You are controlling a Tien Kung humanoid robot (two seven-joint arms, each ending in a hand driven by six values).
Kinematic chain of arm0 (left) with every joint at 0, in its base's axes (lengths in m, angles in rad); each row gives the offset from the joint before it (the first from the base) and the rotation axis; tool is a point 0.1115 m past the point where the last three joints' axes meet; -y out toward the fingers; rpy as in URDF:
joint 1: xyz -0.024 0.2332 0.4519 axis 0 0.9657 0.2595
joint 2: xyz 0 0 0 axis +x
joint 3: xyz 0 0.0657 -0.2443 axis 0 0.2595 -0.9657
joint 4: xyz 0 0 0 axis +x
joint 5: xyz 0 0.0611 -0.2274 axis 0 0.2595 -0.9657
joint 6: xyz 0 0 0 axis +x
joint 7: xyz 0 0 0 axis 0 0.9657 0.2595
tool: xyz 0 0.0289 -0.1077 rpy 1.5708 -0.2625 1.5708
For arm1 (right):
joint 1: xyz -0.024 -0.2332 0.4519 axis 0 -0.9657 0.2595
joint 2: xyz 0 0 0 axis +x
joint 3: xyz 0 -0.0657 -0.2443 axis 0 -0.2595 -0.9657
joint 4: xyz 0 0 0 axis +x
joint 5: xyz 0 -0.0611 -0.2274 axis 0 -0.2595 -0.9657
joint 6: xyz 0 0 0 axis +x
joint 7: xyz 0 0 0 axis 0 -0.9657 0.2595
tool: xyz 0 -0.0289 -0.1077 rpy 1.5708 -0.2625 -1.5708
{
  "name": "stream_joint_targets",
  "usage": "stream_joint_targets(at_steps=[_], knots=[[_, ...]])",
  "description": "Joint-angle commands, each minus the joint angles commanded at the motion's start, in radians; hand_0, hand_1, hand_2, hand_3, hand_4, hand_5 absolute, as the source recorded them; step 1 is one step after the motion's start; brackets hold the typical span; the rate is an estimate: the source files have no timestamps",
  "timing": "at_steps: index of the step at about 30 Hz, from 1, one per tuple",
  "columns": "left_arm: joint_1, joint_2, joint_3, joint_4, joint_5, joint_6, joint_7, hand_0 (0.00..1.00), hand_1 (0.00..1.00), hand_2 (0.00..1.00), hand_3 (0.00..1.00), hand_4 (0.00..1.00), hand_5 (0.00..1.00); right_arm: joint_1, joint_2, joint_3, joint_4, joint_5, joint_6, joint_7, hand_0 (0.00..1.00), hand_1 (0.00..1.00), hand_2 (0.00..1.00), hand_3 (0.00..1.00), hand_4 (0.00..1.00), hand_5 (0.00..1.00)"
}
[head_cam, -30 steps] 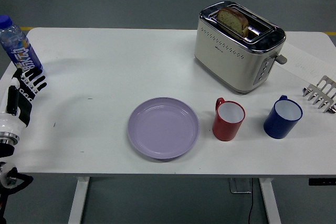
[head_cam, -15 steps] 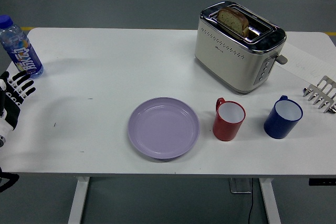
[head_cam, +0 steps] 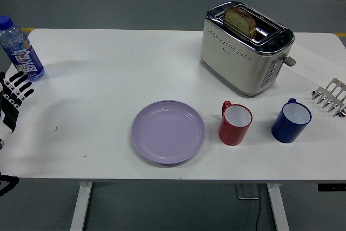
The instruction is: Push plate across desktop
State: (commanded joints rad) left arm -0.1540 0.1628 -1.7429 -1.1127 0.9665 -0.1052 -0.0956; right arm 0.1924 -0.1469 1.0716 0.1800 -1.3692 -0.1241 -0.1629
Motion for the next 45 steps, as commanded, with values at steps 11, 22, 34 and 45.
stream_joint_targets(at_steps=[11, 22, 34, 45], knots=[[-0.002, -0.002, -0.012, -0.002, -0.033, 0.004, 0.012, 0.772, 0.801, 0.812, 0.738, 0.627, 0.998, 0.002, -0.001, 0.0, 0.0, 0.0, 0.0, 0.0, 0.636, 0.606, 0.665, 0.607, 0.186, 0.113], [-0.004, -0.004, -0.015, 0.0, -0.045, 0.006, 0.011, 0.773, 0.801, 0.813, 0.742, 0.63, 0.998, 0.006, -0.001, 0.003, 0.0, -0.004, 0.0, 0.0, 0.636, 0.607, 0.666, 0.607, 0.185, 0.113], [-0.004, -0.007, -0.012, 0.003, -0.051, 0.008, 0.01, 0.773, 0.803, 0.812, 0.744, 0.629, 0.998, 0.004, 0.001, 0.005, 0.0, -0.007, 0.001, -0.003, 0.636, 0.607, 0.666, 0.607, 0.185, 0.113], [0.002, -0.011, -0.009, 0.005, -0.061, 0.017, 0.008, 0.773, 0.803, 0.813, 0.745, 0.628, 0.998, -0.001, 0.001, 0.004, 0.0, -0.009, 0.001, -0.005, 0.636, 0.607, 0.666, 0.607, 0.185, 0.114]])
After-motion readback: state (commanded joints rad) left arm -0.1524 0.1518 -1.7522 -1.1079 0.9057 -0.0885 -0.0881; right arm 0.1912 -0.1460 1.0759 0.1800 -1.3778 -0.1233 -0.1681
